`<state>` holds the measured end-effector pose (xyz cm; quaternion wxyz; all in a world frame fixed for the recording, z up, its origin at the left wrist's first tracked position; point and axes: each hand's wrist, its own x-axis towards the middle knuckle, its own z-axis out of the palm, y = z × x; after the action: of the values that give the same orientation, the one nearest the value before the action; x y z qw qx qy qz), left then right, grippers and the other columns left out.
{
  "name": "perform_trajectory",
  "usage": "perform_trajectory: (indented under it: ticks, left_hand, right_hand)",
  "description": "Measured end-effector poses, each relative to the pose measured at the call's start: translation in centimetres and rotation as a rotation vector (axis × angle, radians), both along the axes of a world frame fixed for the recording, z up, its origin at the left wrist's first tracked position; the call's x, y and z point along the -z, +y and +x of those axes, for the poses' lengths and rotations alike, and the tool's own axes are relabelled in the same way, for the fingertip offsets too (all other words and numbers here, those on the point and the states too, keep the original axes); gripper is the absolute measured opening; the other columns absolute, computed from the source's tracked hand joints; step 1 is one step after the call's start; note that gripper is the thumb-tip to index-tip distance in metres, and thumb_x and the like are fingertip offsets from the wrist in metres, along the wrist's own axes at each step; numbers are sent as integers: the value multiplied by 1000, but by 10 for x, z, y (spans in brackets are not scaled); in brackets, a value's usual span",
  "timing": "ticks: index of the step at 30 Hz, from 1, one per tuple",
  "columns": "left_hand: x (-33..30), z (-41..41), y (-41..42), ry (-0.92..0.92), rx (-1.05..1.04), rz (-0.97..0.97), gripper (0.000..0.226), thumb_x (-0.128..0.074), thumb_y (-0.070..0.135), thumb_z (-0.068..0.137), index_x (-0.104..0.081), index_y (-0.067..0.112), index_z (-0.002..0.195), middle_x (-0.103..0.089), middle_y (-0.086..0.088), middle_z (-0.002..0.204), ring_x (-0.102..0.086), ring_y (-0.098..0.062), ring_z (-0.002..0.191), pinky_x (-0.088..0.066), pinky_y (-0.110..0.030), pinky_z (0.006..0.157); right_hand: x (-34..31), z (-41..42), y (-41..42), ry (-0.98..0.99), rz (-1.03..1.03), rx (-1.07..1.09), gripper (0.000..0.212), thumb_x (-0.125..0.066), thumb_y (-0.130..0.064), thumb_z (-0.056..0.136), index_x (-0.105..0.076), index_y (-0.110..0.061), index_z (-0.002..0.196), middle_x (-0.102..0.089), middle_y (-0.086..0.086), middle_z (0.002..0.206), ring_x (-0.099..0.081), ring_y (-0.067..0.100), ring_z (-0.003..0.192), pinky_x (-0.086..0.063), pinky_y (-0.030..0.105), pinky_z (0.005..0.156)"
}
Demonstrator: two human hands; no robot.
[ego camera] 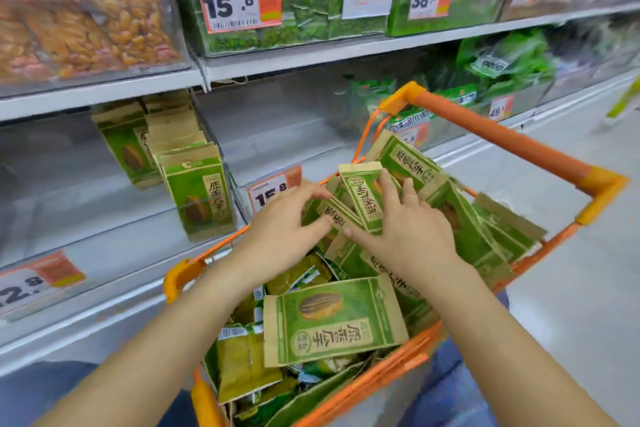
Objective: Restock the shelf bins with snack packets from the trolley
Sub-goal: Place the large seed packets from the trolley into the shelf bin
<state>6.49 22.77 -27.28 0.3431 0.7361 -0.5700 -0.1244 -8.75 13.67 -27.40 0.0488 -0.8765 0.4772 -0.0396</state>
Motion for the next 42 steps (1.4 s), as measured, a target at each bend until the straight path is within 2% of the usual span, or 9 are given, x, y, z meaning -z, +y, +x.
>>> perform_trajectory:
  ticks: [10, 14, 19, 23, 25, 28, 31, 38, 42]
  left_hand:
    - [-25, 14, 11, 588, -253, -300, 33, -59, 12, 93, -54, 20, 124, -57, 6, 127, -55, -2, 109, -46, -11, 86]
    - [-55, 60, 34, 84, -393, -361, 40, -59, 30, 92, -51, 28, 131, -42, 8, 144, -35, -11, 135, -28, -32, 110]
    - [-79, 96, 60, -216, 30, 154, 65, -40, 75, 74, -56, 36, 124, -52, 20, 127, -42, 2, 125, -18, -37, 117]
    - [-75, 120, 77, -228, 88, 422, 54, -62, 67, 77, -68, 17, 99, -69, -1, 93, -60, -6, 80, -45, -22, 72]
    - [-69, 131, 91, -14, 0, 352, 40, -71, 48, 77, -68, 12, 94, -71, -2, 85, -62, -5, 71, -44, -15, 62]
    - [-49, 138, 109, 516, -221, 104, 52, -73, 43, 67, -64, 3, 98, -70, -2, 82, -63, -11, 73, -48, -19, 67]
    - [-29, 137, 115, 810, -326, 31, 69, -81, 42, 68, -59, 2, 119, -72, -11, 103, -66, -23, 90, -50, -34, 82]
    - [-21, 137, 118, 816, -395, -21, 30, -64, 41, 84, -68, 17, 100, -73, 1, 84, -65, -15, 72, -47, -27, 60]
    - [-16, 161, 128, 865, -565, -73, 27, -60, 42, 88, -69, 17, 85, -62, -8, 75, -48, -13, 50, -27, -20, 45]
  right_hand:
    - [-16, 13, 17, -558, -216, -302, 99, -72, -40, 75, -10, -30, 152, -36, 2, 144, -40, 20, 124, -36, 39, 101]
    - [-17, 29, 16, -613, -174, -648, 97, -70, -38, 72, -15, -28, 151, -36, 2, 146, -42, 21, 129, -44, 47, 100]
    - [-13, 63, 29, -533, -230, -977, 96, -72, -38, 76, -13, -26, 150, -32, 6, 152, -42, 25, 132, -40, 42, 105]
    - [-10, 92, 36, -440, -307, -1099, 97, -72, -44, 77, -14, -24, 151, -28, 7, 154, -41, 24, 132, -35, 37, 106]
    - [-7, 103, 40, -526, -216, -1004, 96, -69, -55, 77, -13, -30, 151, -24, -3, 156, -33, 18, 139, -34, 40, 111]
    - [-14, 122, 58, -990, 495, -528, 92, -69, -56, 70, -17, -45, 145, -29, -18, 150, -35, 4, 136, -34, 26, 108]
    - [-20, 146, 63, -1098, 1015, -310, 46, -61, -39, 82, -57, -20, 123, -68, 5, 114, -70, 13, 89, -57, 25, 77]
    - [-21, 181, 73, -1017, 1024, -386, 12, -63, -21, 90, -69, -10, 87, -72, 0, 66, -67, 11, 57, -53, 21, 50]
    - [-12, 195, 55, -1081, 713, -323, 13, -60, -33, 92, -67, -24, 87, -69, -10, 74, -64, 2, 69, -49, 16, 65]
